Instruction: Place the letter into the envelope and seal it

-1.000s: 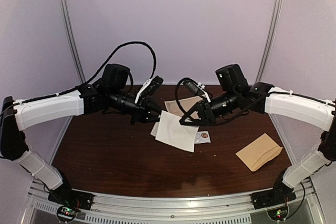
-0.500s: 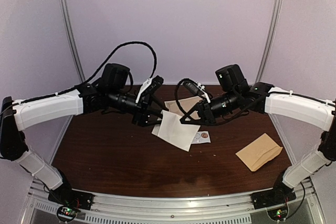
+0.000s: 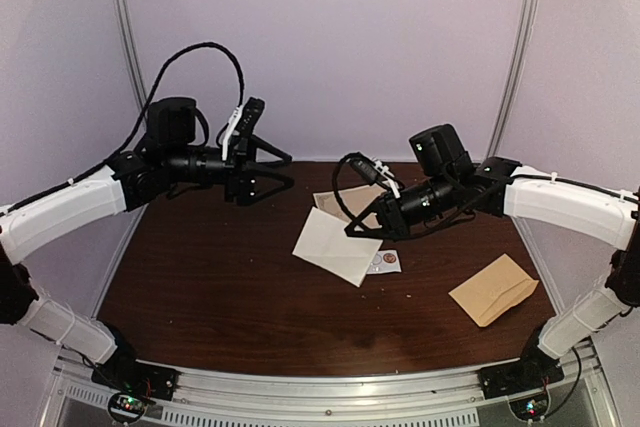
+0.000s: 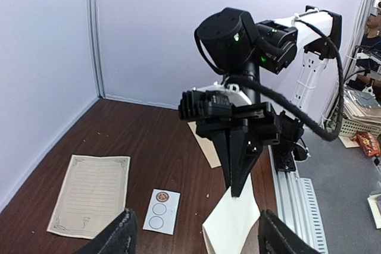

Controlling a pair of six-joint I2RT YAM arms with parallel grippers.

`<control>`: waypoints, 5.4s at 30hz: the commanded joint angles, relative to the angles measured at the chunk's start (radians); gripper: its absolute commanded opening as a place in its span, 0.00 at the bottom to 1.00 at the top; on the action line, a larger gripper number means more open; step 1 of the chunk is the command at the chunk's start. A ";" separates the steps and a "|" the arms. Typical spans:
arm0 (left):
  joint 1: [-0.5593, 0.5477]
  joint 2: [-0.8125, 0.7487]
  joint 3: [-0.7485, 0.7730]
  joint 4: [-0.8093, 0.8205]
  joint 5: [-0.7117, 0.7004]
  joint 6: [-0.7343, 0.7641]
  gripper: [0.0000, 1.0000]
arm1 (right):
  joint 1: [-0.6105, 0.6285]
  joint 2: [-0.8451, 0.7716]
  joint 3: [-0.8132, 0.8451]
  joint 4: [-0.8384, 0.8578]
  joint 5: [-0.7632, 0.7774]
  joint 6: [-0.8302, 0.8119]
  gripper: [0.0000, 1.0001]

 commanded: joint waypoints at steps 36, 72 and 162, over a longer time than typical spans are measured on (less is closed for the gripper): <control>-0.084 0.149 0.026 -0.021 0.121 -0.026 0.00 | 0.025 -0.068 0.001 0.099 0.042 0.006 0.45; -0.068 0.132 0.019 -0.010 0.153 -0.025 0.00 | 0.014 -0.085 -0.003 0.102 0.095 0.027 0.46; -0.176 0.089 -0.315 1.024 -0.177 -0.719 0.00 | 0.141 -0.169 -0.334 1.140 0.424 0.359 0.00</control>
